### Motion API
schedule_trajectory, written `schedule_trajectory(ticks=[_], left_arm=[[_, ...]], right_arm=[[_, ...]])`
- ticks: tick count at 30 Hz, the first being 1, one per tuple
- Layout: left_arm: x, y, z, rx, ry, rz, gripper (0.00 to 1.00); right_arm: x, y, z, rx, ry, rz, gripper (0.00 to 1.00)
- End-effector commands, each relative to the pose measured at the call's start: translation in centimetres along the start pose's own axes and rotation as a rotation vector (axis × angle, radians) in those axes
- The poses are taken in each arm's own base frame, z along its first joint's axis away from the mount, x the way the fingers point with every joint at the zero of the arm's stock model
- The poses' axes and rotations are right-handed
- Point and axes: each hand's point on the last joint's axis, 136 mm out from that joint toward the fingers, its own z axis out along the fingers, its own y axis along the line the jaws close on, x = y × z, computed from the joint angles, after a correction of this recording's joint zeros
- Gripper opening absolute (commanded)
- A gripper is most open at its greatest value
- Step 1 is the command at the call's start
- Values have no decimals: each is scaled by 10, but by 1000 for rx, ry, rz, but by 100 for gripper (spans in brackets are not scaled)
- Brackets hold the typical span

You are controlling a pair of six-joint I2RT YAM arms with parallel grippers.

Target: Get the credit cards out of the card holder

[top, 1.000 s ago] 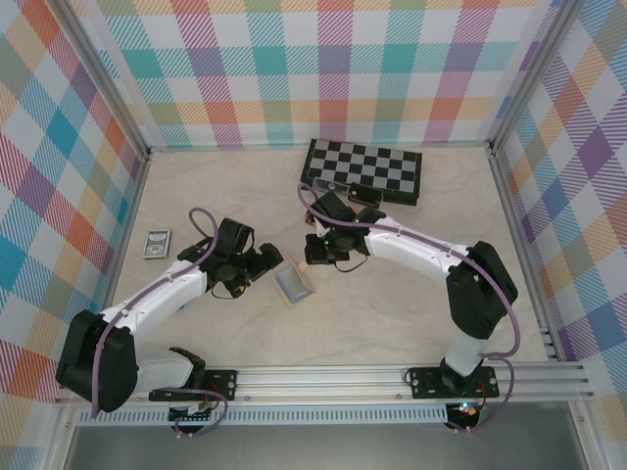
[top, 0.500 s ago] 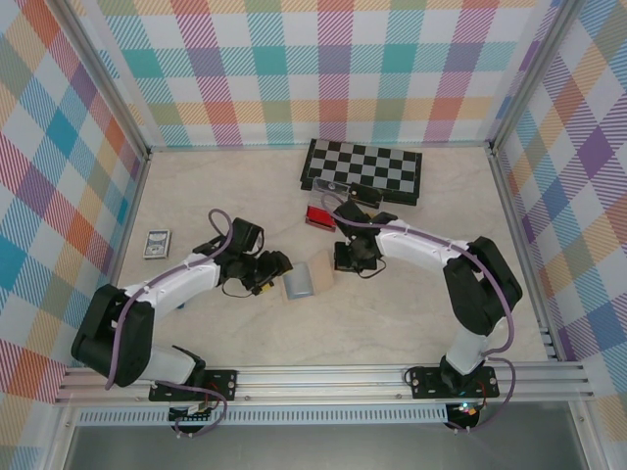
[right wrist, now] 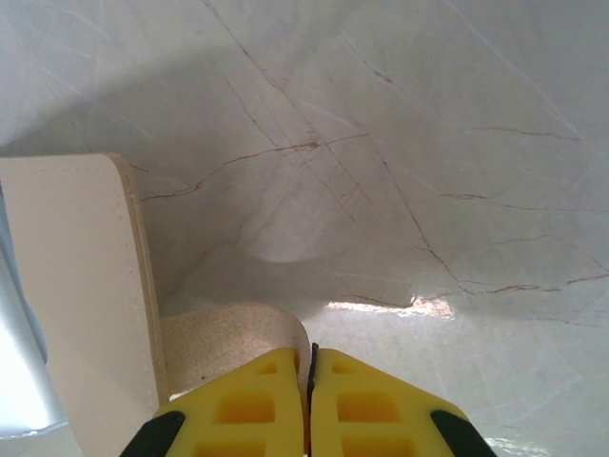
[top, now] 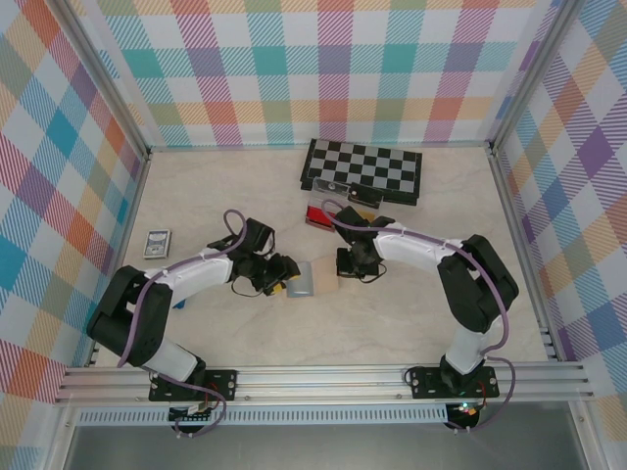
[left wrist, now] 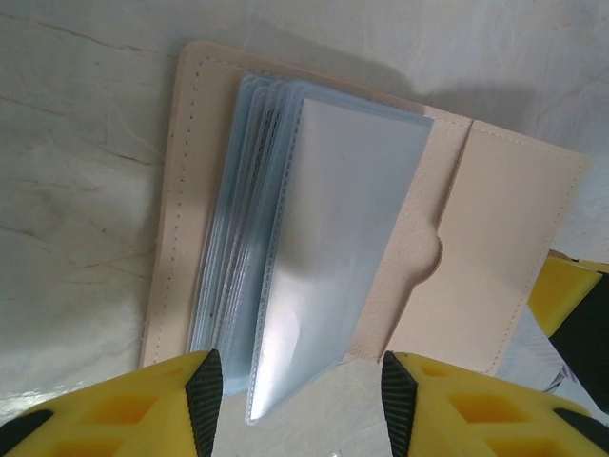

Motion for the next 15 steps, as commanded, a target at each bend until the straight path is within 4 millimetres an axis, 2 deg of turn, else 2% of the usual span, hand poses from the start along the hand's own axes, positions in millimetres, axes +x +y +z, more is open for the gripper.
schedule_trajectory(ticks=[1,6,11,15], left_arm=[[0,-18,4,62,16,27,50],[0,-20,6,69,24,23,50],[3,-18,11,64,47,6,58],[2,-19,11,66,46,8,60]], right_arm=[[2,-5,5,17,18,17,7],[3,-4,6,16,25,17,7],[4,-2,7,6,34,13,7],[4,-2,7,5,34,13,7]])
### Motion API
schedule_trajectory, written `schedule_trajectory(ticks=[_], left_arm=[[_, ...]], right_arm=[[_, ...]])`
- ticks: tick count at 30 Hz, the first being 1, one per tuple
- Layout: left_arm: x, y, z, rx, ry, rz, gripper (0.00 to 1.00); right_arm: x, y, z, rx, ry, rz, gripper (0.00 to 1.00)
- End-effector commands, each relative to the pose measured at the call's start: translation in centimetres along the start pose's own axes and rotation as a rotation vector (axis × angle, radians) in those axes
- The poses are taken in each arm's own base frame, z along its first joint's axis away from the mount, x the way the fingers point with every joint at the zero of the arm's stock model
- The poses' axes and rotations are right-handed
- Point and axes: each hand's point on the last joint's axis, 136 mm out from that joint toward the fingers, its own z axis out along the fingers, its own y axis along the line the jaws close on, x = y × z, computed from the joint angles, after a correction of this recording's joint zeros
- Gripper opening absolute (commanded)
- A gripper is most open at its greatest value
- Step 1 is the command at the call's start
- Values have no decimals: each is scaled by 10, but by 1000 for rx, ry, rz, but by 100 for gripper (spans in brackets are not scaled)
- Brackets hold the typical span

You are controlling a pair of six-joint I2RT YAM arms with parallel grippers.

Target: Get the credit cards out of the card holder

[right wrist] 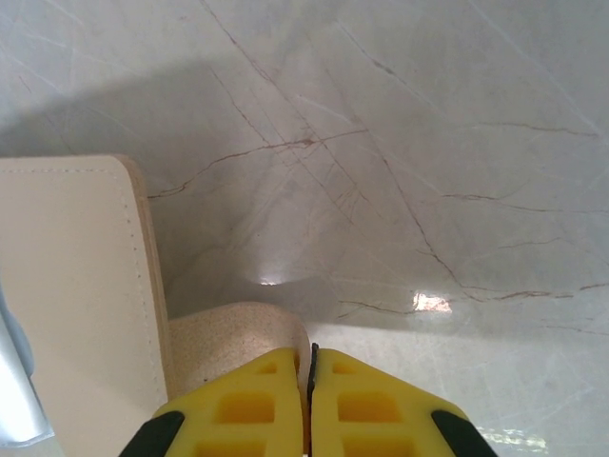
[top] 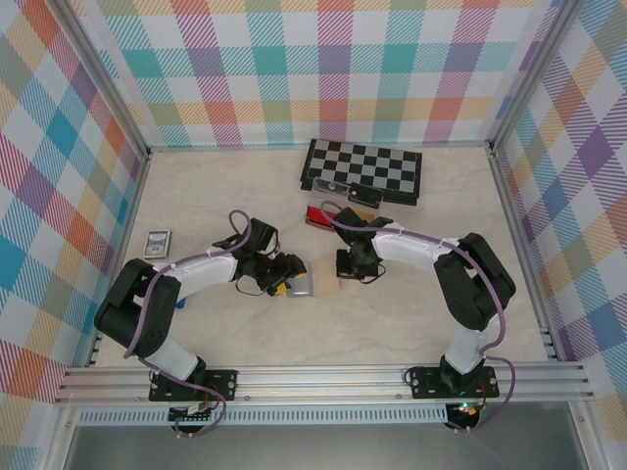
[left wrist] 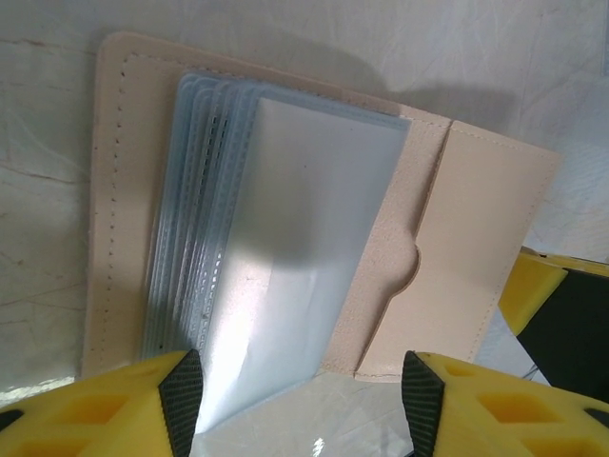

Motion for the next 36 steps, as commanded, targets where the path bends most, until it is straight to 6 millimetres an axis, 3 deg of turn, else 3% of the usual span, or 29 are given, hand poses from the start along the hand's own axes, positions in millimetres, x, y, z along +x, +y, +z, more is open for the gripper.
schedule_trajectory(ticks=[1,6,18,26,36], left_arm=[[2,-10,0,20,14,9,60],[-4,10,-11,-99,-52,23,58],[-2,-5,-3,-5,-18,30,49],[0,-5,2,1,9,30,50],[6,-54,7,199,57,85,50]], right_arm=[[2,-1,1,0,20,14,7],[2,-2,2,3,20,14,7],[3,0,5,-4,34,13,7],[3,1,6,-5,39,16,7],[4,0,5,-8,37,20,7]])
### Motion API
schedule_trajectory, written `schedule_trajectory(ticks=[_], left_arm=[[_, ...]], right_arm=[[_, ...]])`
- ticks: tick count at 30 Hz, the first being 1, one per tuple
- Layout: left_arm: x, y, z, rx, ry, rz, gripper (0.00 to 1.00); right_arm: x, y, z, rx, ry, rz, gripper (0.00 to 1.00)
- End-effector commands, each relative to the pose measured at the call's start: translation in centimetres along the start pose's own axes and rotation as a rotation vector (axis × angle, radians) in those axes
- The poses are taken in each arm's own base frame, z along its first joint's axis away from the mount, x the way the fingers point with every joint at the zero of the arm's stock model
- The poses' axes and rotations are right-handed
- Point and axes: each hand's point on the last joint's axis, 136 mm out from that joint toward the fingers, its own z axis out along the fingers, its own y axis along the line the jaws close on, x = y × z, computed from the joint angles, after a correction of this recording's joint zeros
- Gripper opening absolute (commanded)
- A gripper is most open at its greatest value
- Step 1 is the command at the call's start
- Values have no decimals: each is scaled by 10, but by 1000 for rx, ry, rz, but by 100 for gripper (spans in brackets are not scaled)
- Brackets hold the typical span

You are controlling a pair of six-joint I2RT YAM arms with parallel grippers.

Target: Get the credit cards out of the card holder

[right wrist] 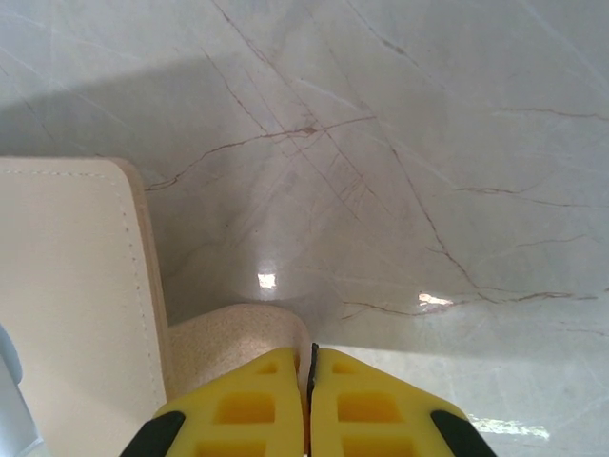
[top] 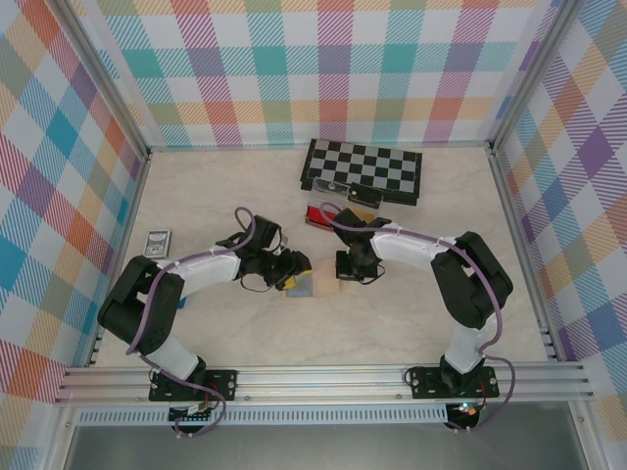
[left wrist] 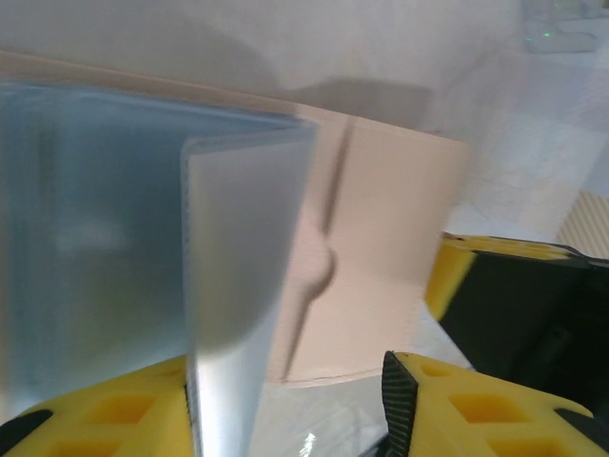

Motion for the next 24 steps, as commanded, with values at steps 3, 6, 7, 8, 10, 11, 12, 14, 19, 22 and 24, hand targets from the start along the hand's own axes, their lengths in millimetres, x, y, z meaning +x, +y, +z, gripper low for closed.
schedule_trajectory(ticks=[3,6,7,8,10,11,12,14,19,22,24], left_arm=[[5,-37,11,116,40,50,49],[5,-45,21,116,52,64,47],[6,-47,24,116,54,67,45],[4,-49,27,113,53,70,42],[1,-47,33,101,49,58,38],[-1,-47,35,102,45,57,37],[-2,-45,37,93,45,51,37],[-3,-41,43,79,53,43,36],[-1,-35,54,56,68,42,35],[-1,-25,59,18,66,37,32],[-1,-18,63,-5,68,33,29]], right_arm=[[1,-2,-2,-3,4,28,9],[0,-3,-7,-17,-18,47,18],[0,-4,-11,-24,-32,58,22],[-1,-5,-14,-33,-45,68,25],[-3,-7,-21,-45,-73,91,31],[-5,-9,-24,-48,-86,102,34],[-5,-11,-26,-49,-98,110,36],[-8,-17,-33,-50,-127,131,41],[-12,-20,-47,-79,-182,144,51],[-14,-9,-52,-139,-193,113,51],[-15,3,-54,-192,-184,82,48]])
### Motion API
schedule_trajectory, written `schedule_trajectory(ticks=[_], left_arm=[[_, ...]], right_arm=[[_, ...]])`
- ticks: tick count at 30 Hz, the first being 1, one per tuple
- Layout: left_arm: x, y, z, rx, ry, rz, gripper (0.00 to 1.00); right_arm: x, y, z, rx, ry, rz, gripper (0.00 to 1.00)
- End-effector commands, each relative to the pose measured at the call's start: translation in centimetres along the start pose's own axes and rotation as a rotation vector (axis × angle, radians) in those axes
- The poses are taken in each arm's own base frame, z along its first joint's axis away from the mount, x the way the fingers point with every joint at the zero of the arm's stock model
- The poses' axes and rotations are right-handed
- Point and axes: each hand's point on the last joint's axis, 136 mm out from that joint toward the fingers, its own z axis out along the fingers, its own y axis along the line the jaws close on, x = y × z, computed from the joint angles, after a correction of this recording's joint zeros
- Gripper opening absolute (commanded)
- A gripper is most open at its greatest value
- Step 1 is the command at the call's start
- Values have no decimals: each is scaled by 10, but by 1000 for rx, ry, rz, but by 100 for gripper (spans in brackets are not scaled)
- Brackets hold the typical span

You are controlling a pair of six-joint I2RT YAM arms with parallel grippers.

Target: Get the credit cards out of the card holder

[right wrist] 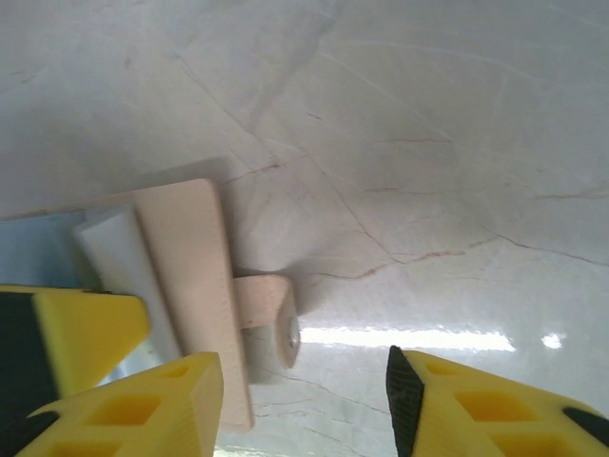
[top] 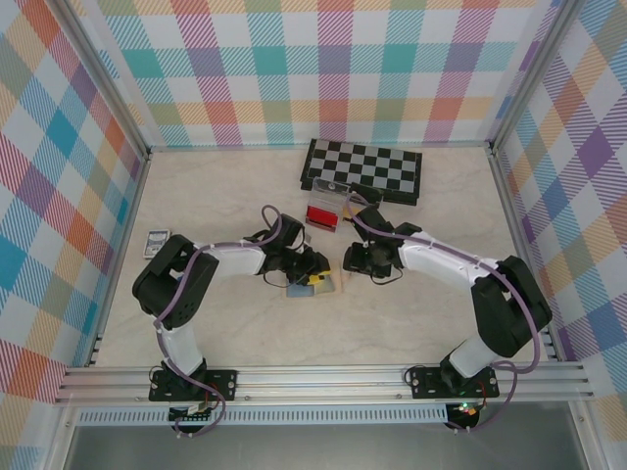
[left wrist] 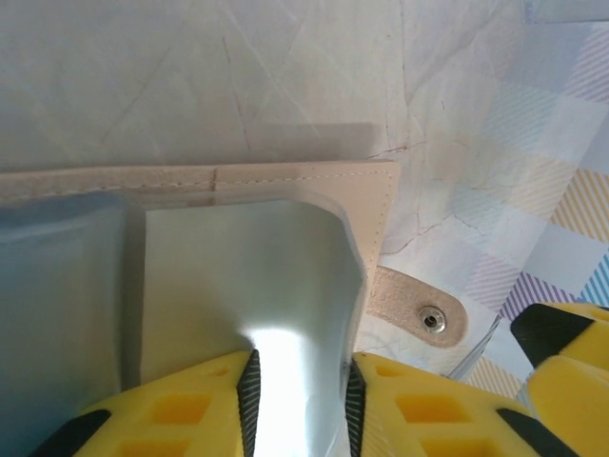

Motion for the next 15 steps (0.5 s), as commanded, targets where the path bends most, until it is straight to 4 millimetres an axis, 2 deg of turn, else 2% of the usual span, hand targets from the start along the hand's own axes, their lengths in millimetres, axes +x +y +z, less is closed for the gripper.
schedule_trajectory(ticks=[1,6,11,15], left_arm=[[-1,7,8,-42,-7,3,27],[1,16,12,-65,-2,-7,25],[1,15,11,-59,0,-4,34],[0,4,11,-16,5,13,41]], right_arm=[[-2,21,-3,-108,7,-42,46],[7,44,4,-206,77,-93,31],[14,52,10,-226,107,-121,28],[23,47,10,-196,93,-145,25]])
